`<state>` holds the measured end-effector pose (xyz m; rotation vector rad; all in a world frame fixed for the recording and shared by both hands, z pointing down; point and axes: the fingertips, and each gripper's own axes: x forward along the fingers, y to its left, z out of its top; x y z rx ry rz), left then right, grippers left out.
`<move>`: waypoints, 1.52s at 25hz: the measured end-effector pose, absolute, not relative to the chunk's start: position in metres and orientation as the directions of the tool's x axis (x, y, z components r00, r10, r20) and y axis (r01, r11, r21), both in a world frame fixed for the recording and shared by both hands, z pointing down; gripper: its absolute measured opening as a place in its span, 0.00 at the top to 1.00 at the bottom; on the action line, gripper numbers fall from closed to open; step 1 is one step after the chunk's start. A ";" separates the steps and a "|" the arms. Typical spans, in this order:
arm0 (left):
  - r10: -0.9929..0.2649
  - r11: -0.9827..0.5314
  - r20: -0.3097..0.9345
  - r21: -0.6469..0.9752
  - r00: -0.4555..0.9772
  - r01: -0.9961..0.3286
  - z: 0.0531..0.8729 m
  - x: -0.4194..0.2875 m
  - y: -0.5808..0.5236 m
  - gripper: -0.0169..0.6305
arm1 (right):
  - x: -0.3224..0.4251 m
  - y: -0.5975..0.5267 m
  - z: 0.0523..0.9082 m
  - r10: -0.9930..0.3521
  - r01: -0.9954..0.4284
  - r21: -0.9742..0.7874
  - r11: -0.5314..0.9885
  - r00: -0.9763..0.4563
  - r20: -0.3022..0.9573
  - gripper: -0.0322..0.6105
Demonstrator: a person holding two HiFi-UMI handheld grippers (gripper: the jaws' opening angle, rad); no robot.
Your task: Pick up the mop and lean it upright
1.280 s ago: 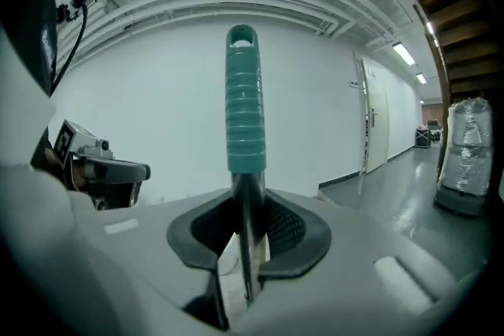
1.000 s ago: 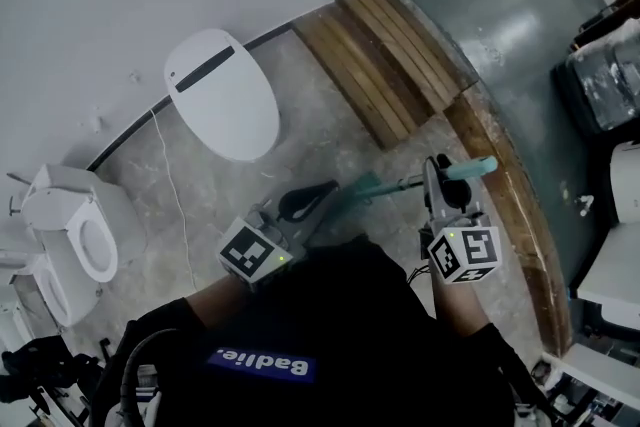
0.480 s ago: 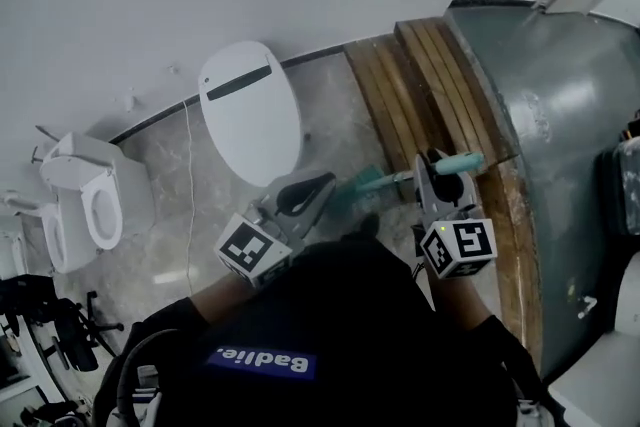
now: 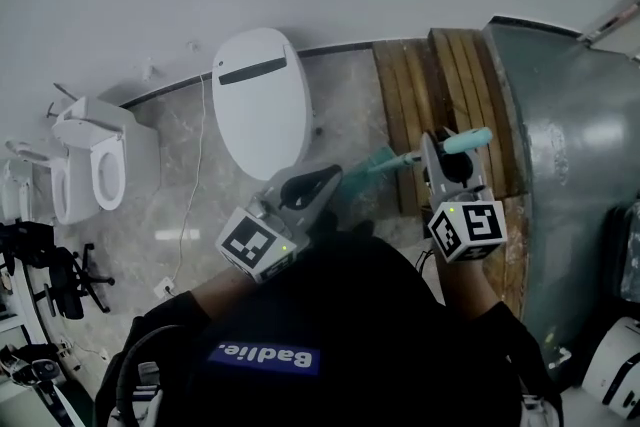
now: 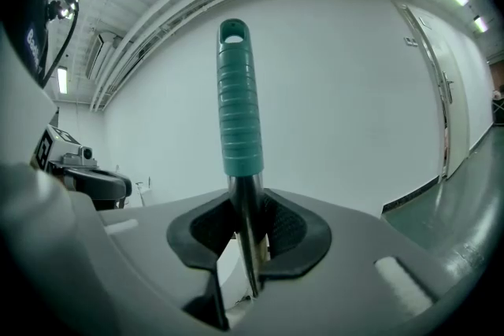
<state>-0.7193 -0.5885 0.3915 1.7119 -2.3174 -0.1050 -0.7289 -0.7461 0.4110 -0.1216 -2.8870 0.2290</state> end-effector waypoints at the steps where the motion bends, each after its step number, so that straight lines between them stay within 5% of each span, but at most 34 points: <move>1: -0.947 0.308 0.160 0.216 -0.277 -0.927 0.393 -0.726 -0.591 0.94 | -0.737 -0.752 0.411 0.099 0.061 -0.162 0.985 -0.968 0.232 0.82; 18: -0.966 0.252 0.028 0.300 -0.255 -0.920 0.393 -0.930 -0.612 0.94 | -0.917 -0.808 0.408 -0.022 -0.051 -0.079 0.996 -0.944 0.328 0.82; 38: -0.750 0.660 0.153 0.236 -0.644 -0.713 0.404 -1.092 -0.593 0.94 | -1.175 -0.838 0.486 0.179 0.081 -0.232 0.969 -0.880 0.440 0.81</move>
